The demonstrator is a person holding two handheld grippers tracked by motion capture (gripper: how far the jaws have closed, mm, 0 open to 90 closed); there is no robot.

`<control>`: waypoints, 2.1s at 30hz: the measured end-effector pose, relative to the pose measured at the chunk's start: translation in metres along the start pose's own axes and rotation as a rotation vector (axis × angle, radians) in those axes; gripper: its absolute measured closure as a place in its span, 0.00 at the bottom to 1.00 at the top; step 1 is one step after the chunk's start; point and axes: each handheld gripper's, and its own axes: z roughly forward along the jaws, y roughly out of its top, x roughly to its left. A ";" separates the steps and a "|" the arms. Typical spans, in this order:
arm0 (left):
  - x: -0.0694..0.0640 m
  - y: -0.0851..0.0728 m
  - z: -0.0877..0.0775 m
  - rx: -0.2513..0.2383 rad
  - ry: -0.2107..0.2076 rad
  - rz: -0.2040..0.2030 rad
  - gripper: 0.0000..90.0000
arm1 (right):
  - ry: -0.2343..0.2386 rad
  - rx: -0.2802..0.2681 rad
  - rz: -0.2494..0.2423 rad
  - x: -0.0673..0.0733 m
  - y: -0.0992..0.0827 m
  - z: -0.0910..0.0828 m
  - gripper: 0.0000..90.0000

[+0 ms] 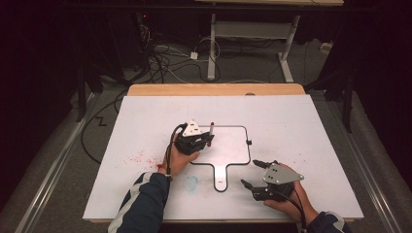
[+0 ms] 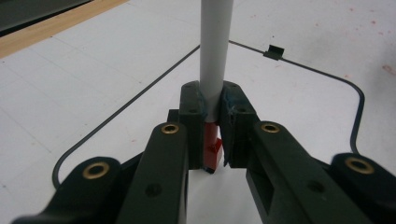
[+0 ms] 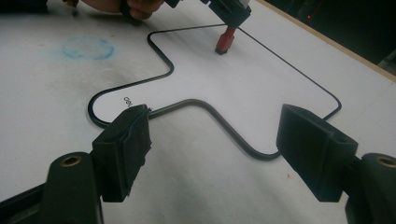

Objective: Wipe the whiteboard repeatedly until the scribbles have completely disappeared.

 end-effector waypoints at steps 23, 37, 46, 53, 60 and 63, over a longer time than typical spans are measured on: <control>0.022 -0.018 -0.024 -0.003 0.062 -0.055 0.87 | -0.004 0.010 -0.003 0.000 -0.001 0.001 0.30; -0.013 -0.009 -0.037 -0.018 -0.070 0.001 0.87 | -0.014 0.005 -0.001 -0.001 0.000 0.001 0.30; -0.042 0.004 -0.036 -0.023 -0.120 0.057 0.87 | -0.045 -0.019 0.027 -0.006 0.002 -0.002 0.30; -0.053 0.008 -0.029 0.001 -0.135 0.089 0.87 | -0.071 -0.035 0.045 -0.012 0.003 -0.006 0.34; -0.060 0.011 -0.017 0.032 -0.123 0.109 0.87 | -0.072 -0.035 0.081 -0.024 0.008 -0.003 0.39; -0.065 0.014 -0.011 0.038 -0.132 0.120 0.87 | -0.066 -0.043 0.091 -0.028 0.014 0.004 0.41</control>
